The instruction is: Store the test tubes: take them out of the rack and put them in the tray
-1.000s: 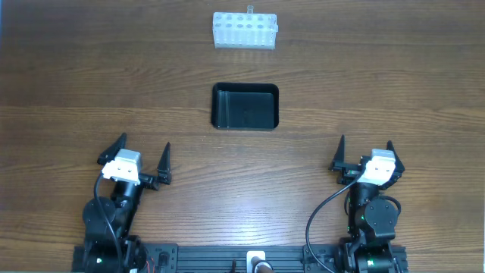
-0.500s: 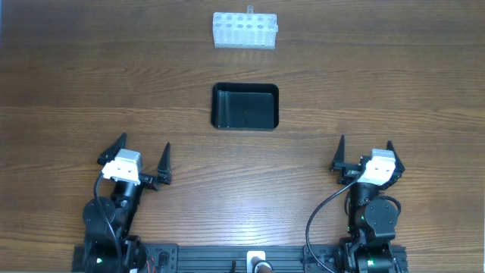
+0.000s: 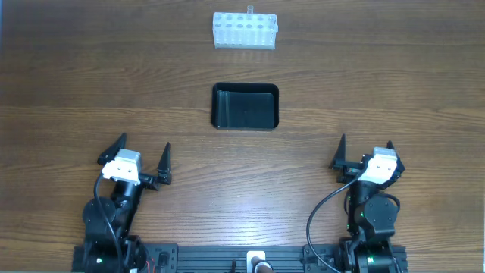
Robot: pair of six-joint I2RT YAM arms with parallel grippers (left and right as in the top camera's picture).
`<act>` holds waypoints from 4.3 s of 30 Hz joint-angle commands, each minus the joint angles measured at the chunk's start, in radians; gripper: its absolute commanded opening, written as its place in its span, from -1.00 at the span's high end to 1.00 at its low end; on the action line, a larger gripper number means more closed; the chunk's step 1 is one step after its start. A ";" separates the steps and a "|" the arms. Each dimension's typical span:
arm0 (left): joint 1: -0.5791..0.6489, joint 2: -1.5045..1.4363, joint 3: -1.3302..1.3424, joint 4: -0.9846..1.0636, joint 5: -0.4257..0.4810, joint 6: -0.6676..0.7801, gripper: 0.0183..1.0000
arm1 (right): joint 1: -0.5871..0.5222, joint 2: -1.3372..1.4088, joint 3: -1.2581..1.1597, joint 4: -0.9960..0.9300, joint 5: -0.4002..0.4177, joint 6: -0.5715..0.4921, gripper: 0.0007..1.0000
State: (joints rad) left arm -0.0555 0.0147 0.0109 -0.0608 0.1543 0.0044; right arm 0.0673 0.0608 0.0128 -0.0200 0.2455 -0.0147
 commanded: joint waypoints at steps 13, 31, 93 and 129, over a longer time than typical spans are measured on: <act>0.007 -0.010 -0.005 -0.001 0.013 0.011 -1.00 | 0.055 0.954 0.655 0.102 -0.253 0.074 -0.98; 0.007 -0.010 -0.005 -0.001 0.013 0.011 -1.00 | 0.432 1.834 1.528 -0.307 0.002 0.329 -0.98; 0.007 -0.010 -0.005 -0.001 0.013 0.011 -1.00 | 0.383 2.362 2.035 -0.204 0.112 0.253 0.29; 0.007 -0.010 -0.005 -0.001 0.013 0.011 -1.00 | 0.367 2.362 2.035 -0.211 0.122 0.245 0.71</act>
State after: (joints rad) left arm -0.0536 0.0109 0.0109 -0.0608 0.1547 0.0044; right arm 0.4362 2.4119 2.0274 -0.2317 0.3618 0.2317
